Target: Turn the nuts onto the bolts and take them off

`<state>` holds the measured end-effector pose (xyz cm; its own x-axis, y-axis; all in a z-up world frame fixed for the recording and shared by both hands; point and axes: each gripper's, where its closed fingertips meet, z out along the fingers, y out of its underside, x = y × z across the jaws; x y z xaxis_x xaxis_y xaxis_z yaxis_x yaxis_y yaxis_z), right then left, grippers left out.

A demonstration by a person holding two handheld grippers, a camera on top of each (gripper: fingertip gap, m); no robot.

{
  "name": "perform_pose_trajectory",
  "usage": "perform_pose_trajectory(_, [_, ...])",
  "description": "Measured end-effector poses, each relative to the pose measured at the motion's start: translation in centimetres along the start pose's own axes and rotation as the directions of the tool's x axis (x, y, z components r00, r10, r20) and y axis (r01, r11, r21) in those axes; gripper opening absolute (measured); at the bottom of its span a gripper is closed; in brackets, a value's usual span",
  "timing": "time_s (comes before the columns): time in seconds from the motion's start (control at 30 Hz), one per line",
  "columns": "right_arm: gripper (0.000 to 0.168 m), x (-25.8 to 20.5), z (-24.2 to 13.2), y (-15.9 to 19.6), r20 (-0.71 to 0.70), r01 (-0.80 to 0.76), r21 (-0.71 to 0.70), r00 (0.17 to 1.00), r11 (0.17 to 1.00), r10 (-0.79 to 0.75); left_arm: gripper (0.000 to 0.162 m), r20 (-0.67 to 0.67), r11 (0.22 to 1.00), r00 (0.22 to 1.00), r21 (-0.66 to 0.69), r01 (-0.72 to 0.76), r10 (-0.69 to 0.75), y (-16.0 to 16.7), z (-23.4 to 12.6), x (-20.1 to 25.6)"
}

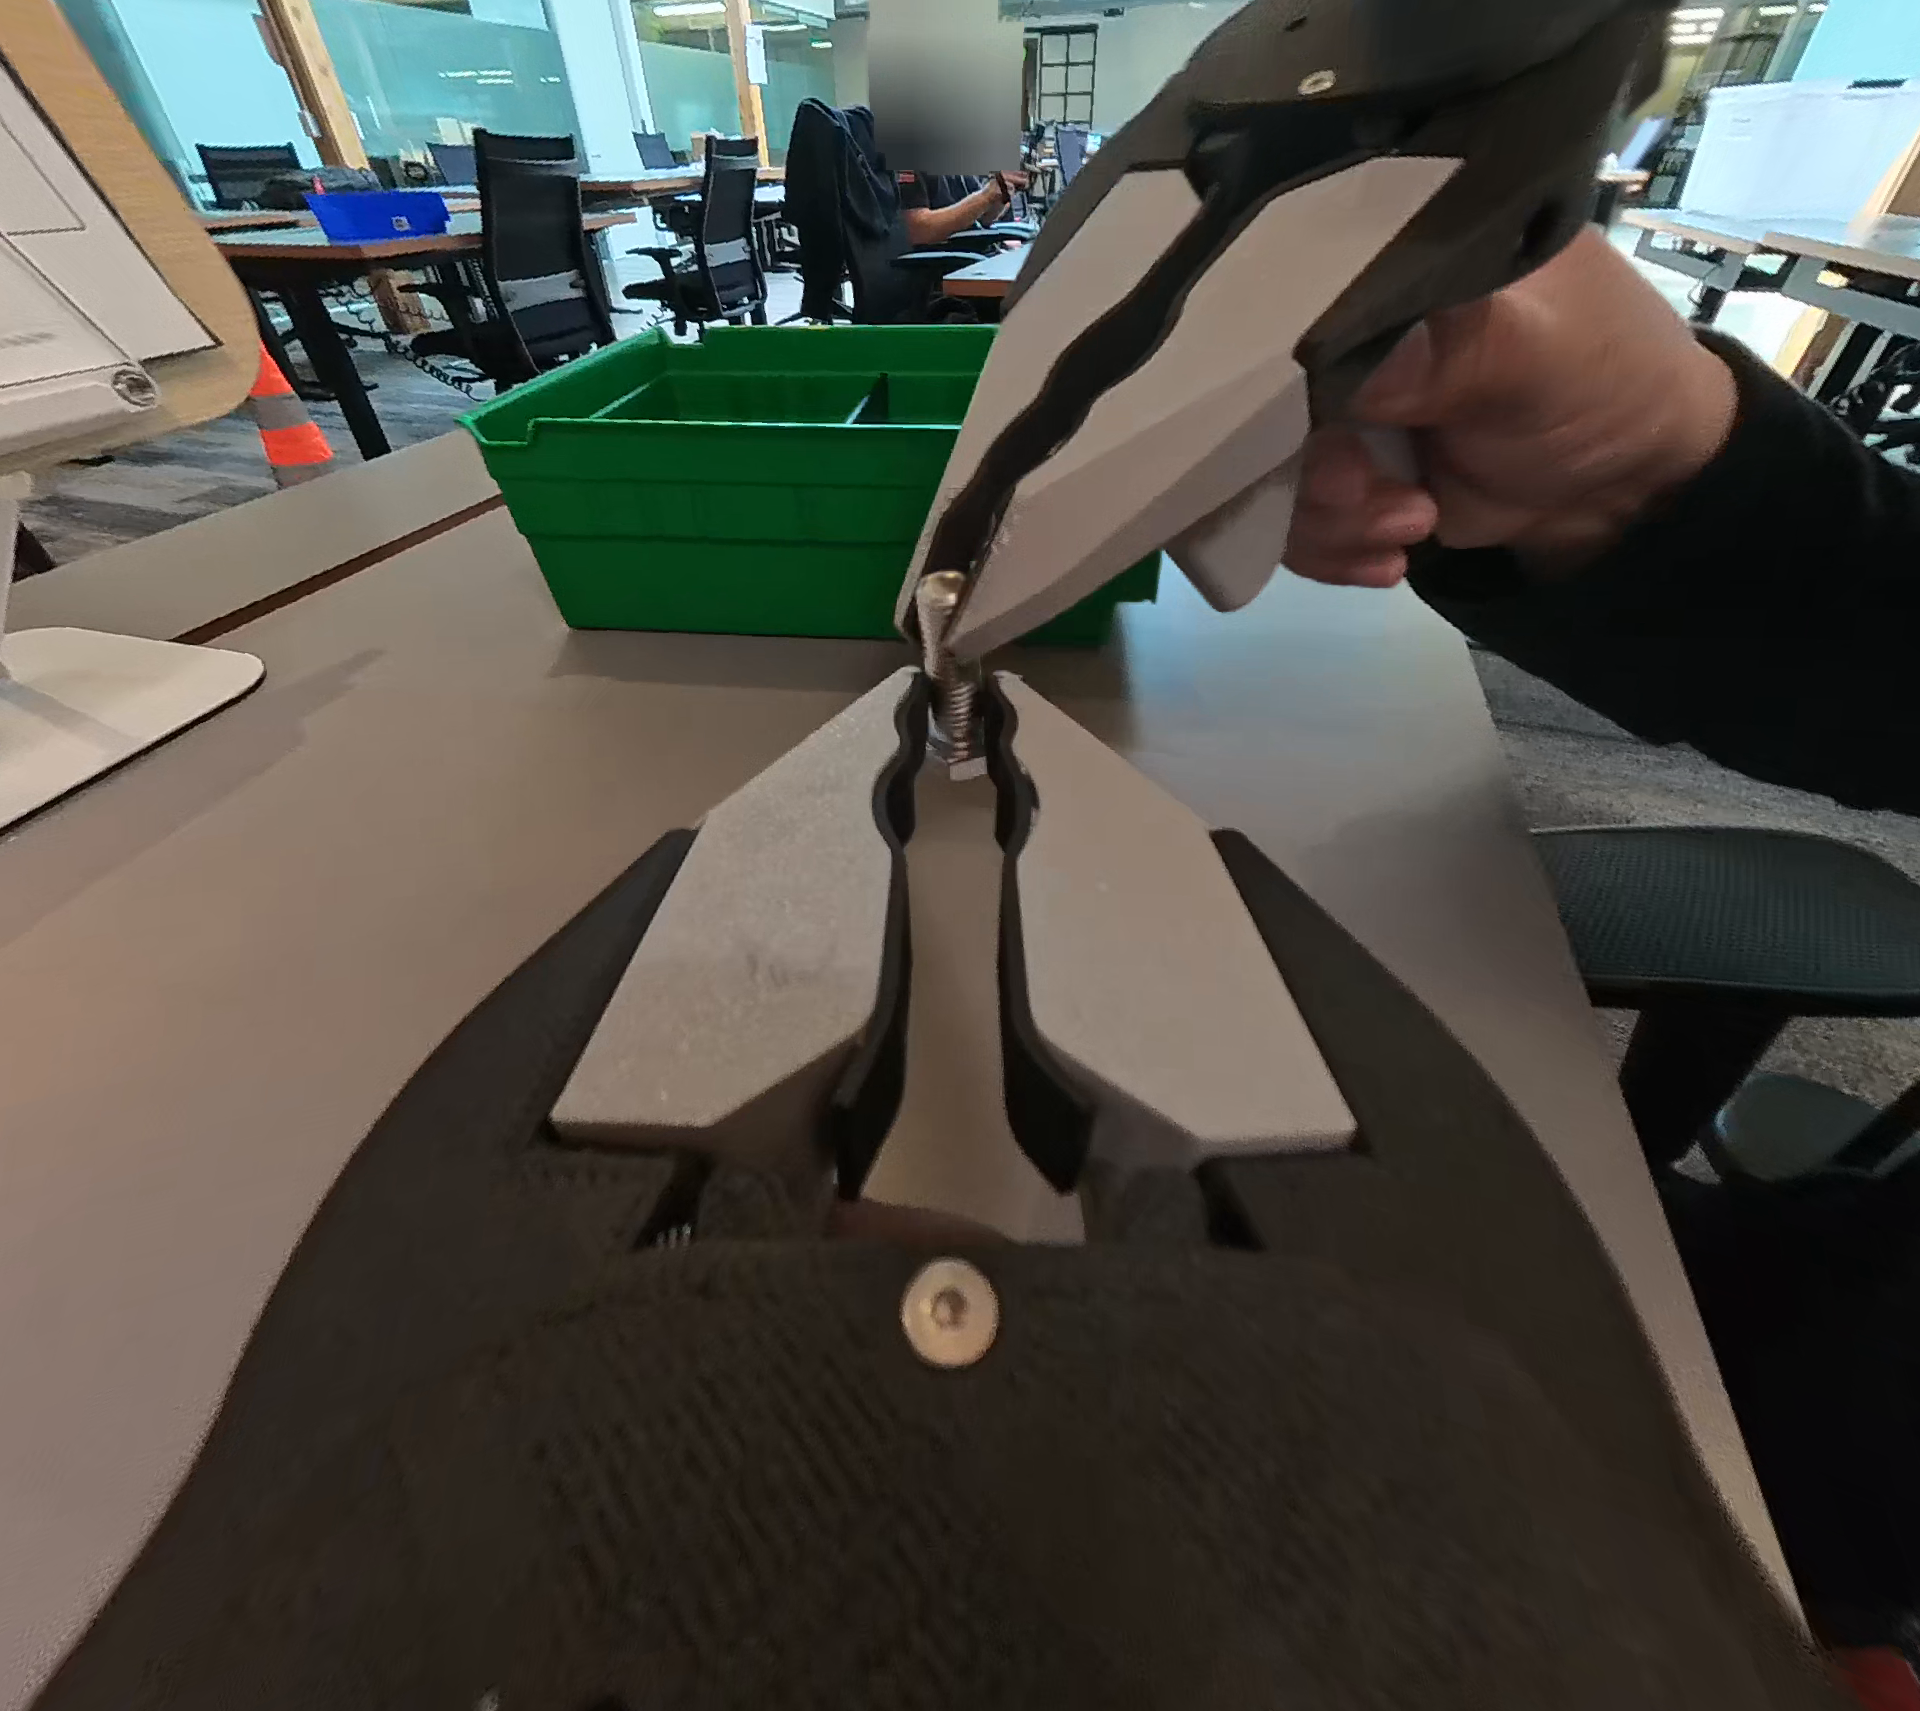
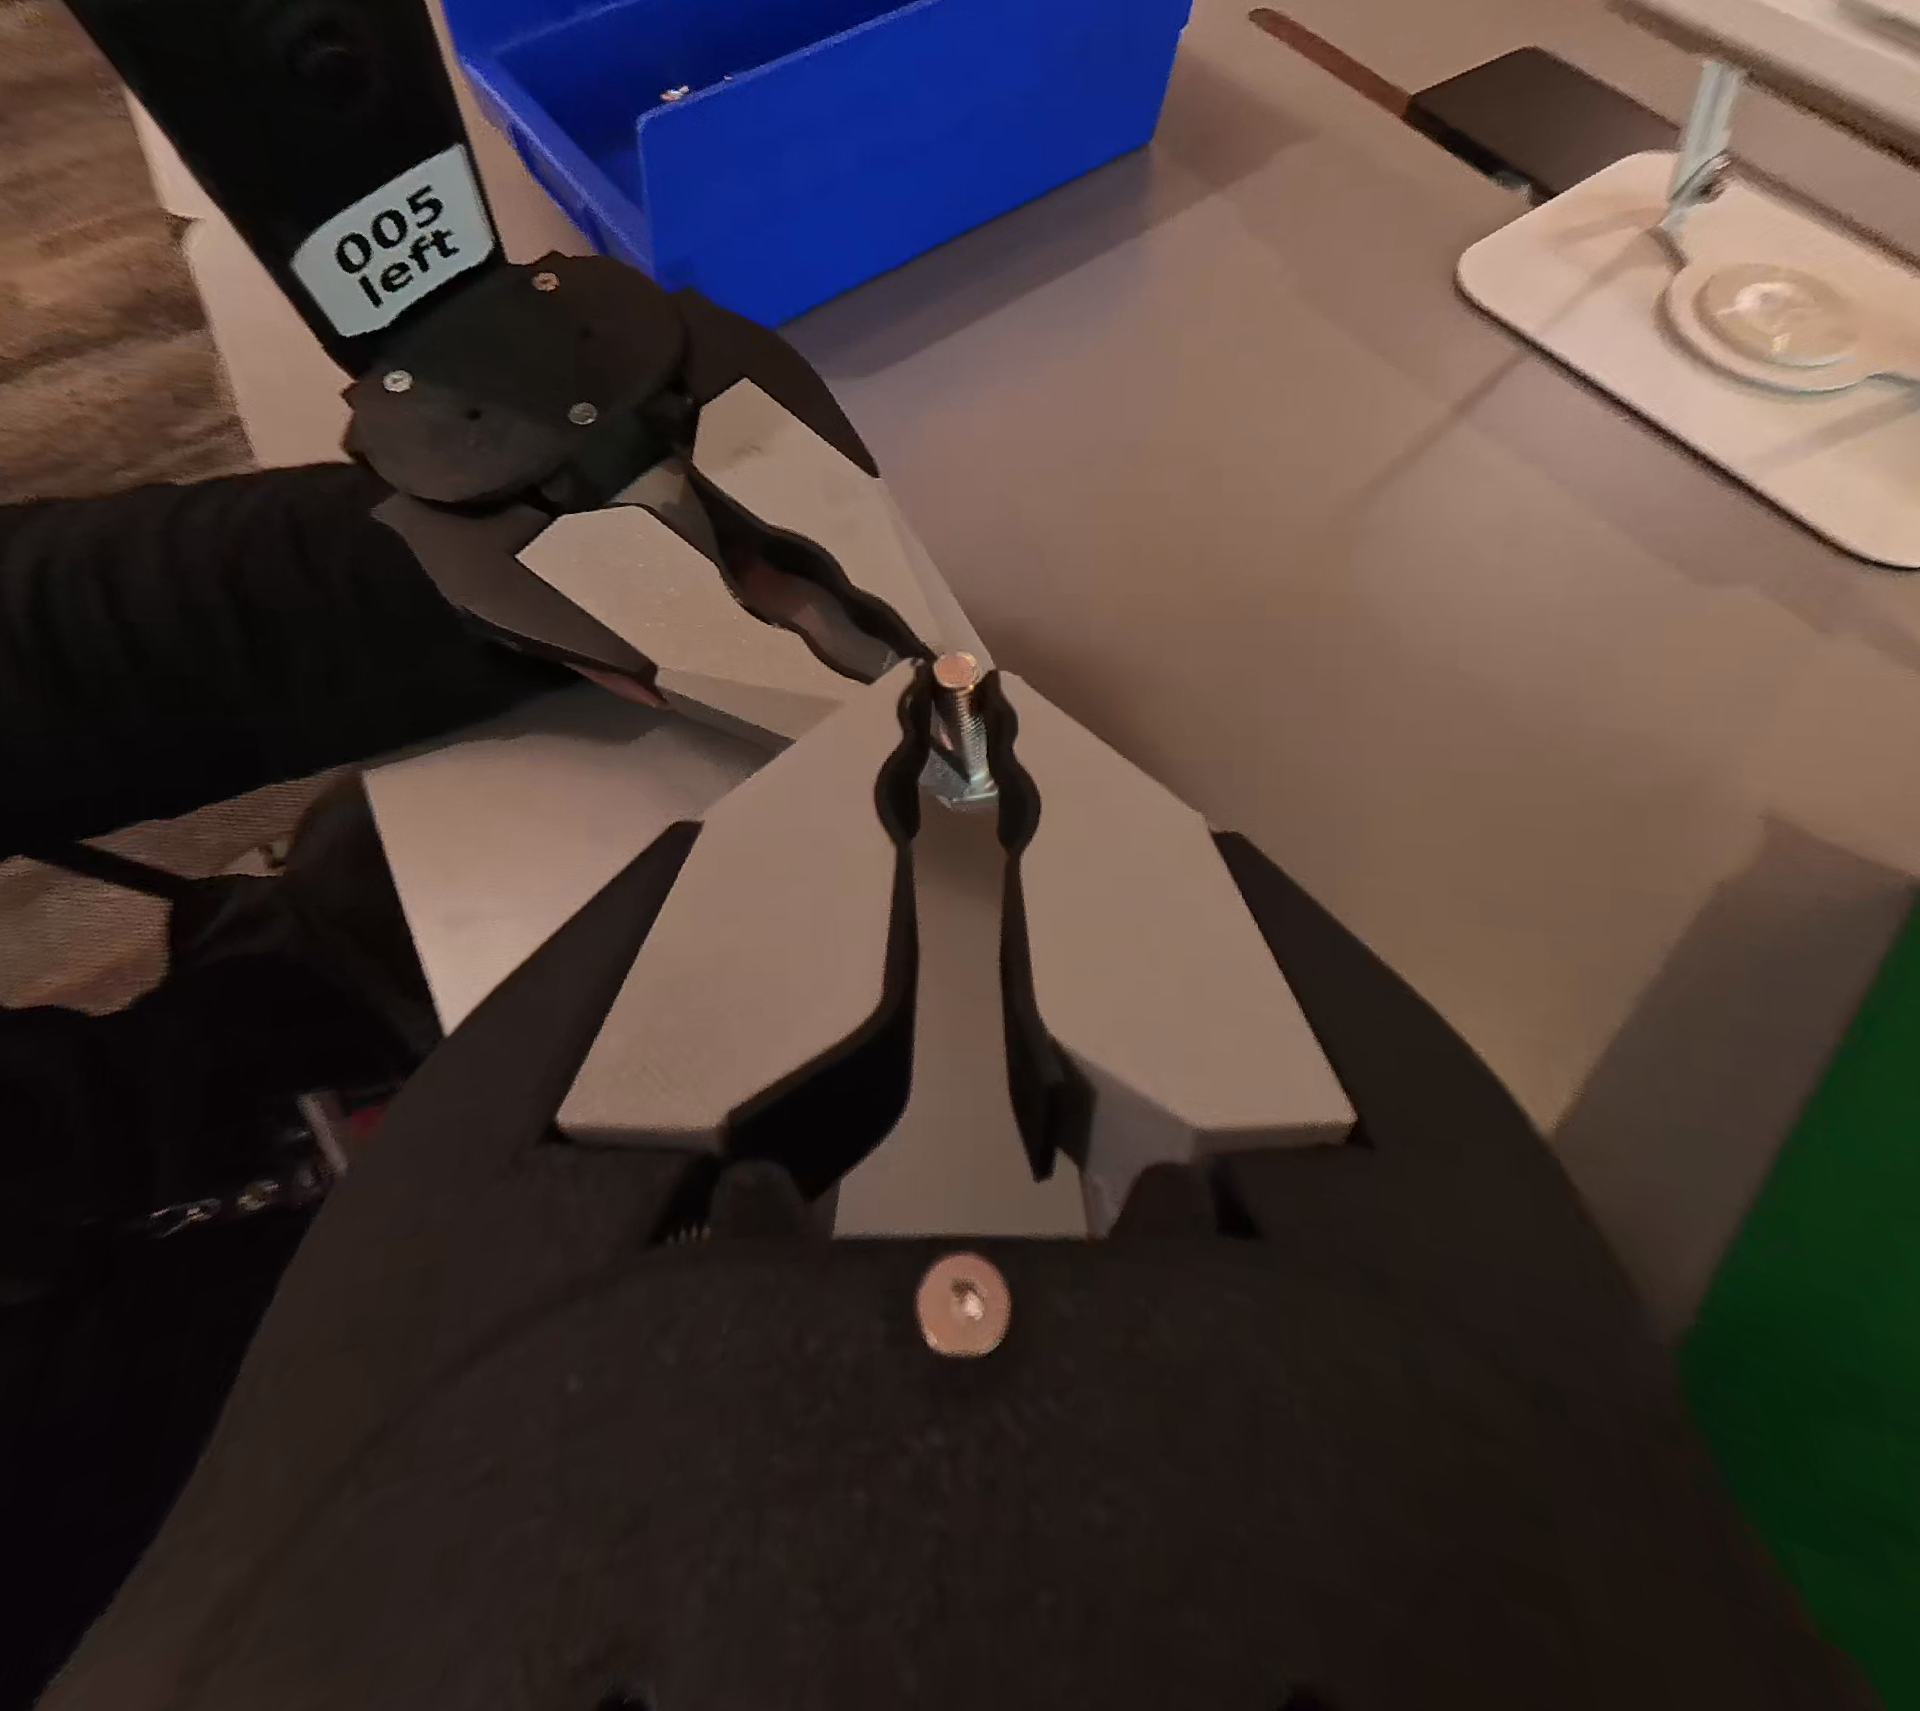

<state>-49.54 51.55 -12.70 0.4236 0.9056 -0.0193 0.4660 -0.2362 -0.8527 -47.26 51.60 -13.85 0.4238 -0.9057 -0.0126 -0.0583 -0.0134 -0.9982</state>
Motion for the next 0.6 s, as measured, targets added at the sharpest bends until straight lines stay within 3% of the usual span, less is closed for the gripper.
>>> perform_pose_trajectory(0.17, [0.007,1.5,-0.9,-0.9,-0.081,0.009,0.024,0.997,1.0,-0.007,0.014,0.057,0.997,0.996,0.044,0.059,-0.062,-0.6,-0.5,-1.5])
perform_pose_trajectory(0.33, [0.006,5.9,-3.9,-2.6,-0.192,-0.027,0.072,0.981,0.997,0.04,0.015,0.134,0.992,0.983,0.024,0.123,-0.125,0.1,-0.8,-3.4])
perform_pose_trajectory(0.5, [0.007,15.9,-9.3,-4.9,-0.43,-0.066,0.092,0.897,0.994,0.1,0.014,0.175,0.993,0.978,-0.02,0.119,-0.114,1.1,-0.7,-4.1])
perform_pose_trajectory(0.6, [0.007,23.1,-11.0,-2.9,-0.564,-0.17,0.027,0.811,0.985,0.155,0.014,0.183,0.993,0.978,-0.04,0.107,-0.098,1.4,-0.6,-4.1])
